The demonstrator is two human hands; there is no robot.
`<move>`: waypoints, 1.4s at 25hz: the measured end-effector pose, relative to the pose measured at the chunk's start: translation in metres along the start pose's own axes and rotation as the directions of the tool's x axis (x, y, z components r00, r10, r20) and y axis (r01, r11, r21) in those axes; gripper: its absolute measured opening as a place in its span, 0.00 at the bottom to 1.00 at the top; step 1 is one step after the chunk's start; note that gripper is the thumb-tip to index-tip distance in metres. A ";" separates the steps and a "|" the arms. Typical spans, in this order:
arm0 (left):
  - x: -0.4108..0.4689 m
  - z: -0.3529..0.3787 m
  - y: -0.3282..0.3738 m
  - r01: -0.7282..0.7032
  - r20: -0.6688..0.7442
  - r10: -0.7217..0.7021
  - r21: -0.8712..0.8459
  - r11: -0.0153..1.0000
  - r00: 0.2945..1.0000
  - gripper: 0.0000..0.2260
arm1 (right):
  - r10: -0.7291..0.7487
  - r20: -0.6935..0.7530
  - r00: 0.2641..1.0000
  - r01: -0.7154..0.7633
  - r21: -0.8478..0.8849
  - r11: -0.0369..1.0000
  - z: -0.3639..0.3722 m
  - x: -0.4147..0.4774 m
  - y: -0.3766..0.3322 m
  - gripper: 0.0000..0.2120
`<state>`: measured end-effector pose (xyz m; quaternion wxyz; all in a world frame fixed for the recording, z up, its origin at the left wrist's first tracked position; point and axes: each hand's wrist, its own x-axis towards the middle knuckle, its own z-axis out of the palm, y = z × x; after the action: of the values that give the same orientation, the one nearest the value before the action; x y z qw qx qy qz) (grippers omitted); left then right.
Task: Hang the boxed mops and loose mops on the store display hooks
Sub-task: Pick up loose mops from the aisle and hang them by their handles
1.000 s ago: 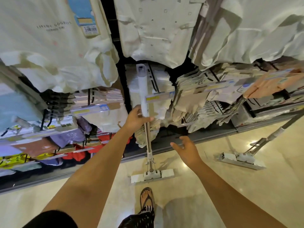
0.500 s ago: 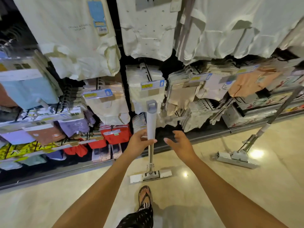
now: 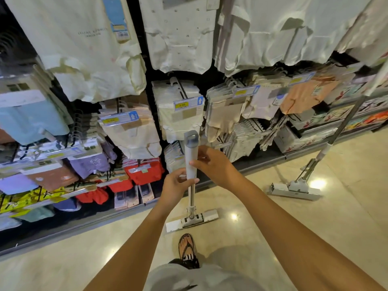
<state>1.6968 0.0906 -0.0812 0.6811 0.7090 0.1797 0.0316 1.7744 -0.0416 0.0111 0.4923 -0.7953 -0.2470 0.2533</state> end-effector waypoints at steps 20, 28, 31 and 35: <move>-0.046 0.117 0.074 -0.395 0.456 0.313 0.093 0.914 0.833 0.25 | -0.253 -0.712 0.655 0.268 -0.094 0.959 -0.058 -0.145 -0.016 0.10; -0.123 0.198 0.071 -0.410 0.699 0.280 0.020 0.912 0.658 0.15 | -0.118 -0.909 0.401 0.081 -0.093 0.992 -0.063 -0.262 0.006 0.13; -0.161 0.230 0.059 -0.379 0.778 0.195 0.059 0.924 0.598 0.08 | -0.065 -0.941 0.333 -0.030 -0.080 0.996 -0.057 -0.314 0.019 0.18; -0.222 0.274 0.043 -0.440 0.896 0.196 0.000 0.898 0.399 0.08 | 0.018 -0.983 0.184 -0.182 -0.016 0.983 -0.043 -0.398 0.032 0.18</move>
<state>1.5784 -0.2371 -0.0138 0.5658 0.7186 -0.3334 -0.2286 1.5084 -0.3387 0.0623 0.4666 -0.8185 0.1589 -0.2950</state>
